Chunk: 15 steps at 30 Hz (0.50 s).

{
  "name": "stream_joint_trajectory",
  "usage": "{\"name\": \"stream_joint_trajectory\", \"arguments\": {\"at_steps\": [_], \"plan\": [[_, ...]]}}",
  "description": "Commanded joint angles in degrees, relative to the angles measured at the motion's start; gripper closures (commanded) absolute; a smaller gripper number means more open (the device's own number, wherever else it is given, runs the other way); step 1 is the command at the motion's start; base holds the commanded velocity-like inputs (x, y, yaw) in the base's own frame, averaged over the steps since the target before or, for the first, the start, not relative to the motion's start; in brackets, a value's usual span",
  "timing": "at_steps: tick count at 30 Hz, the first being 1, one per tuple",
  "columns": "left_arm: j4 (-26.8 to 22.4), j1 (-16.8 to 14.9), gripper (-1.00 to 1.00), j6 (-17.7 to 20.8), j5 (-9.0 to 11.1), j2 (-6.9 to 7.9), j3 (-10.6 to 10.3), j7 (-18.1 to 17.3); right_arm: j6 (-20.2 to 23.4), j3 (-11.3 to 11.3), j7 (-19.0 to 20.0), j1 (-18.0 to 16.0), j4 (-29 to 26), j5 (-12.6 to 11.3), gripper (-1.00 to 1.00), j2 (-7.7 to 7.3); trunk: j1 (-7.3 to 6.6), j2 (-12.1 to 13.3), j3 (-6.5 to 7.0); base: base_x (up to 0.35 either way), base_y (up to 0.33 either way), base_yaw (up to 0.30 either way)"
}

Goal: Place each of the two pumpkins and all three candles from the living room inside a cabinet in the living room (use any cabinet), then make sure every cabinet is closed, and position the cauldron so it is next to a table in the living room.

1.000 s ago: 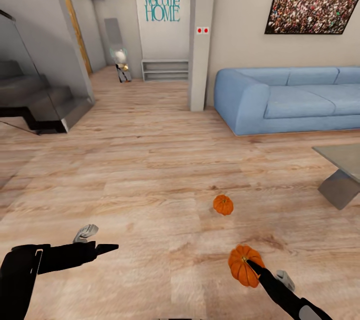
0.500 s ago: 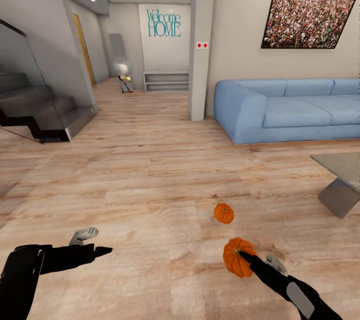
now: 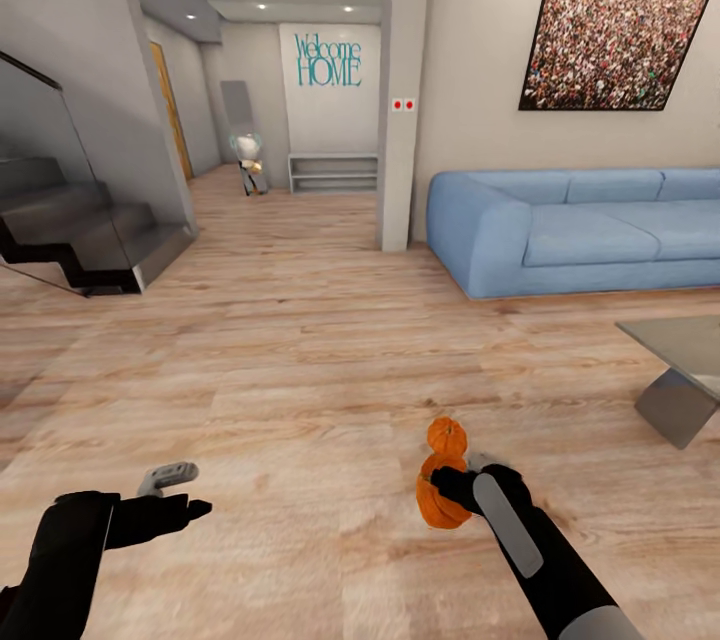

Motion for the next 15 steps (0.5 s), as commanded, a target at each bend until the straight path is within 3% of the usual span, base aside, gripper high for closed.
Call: {"name": "stream_joint_trajectory", "arguments": {"at_steps": [1, 4, 8, 15], "plan": [[0.0, 0.0, -1.0, 0.0, -0.1, -0.03, 0.0, 0.5, 0.5, 0.2, -2.5, 0.0, -1.2, -0.3, 1.0, 0.2, -0.22, 0.4, 0.18, 0.0, 0.0, 0.0], [0.1, 0.0, -1.0, -0.1, 0.0, -0.05, 0.0, 1.3, 0.9, 0.7, -5.0, 0.0, -1.9, -0.5, 1.0, 0.93, -0.88, 1.6, 0.72, 0.0, 0.0, 0.0], [0.1, 0.0, -1.0, -0.1, 0.5, -0.12, -0.1, 3.8, 2.2, 1.5, -8.8, 0.0, -2.5, -0.9, 1.0, 3.43, -1.76, 3.2, 1.44, 0.0, 0.0, 0.0], [0.1, 0.0, -1.0, 0.0, 0.3, -0.75, -0.2, 3.8, 3.2, 1.7, -9.3, 0.0, -3.1, -1.0, 1.0, 4.14, -3.3, 6.0, 2.36, 0.0, 0.0, 0.0]]}}
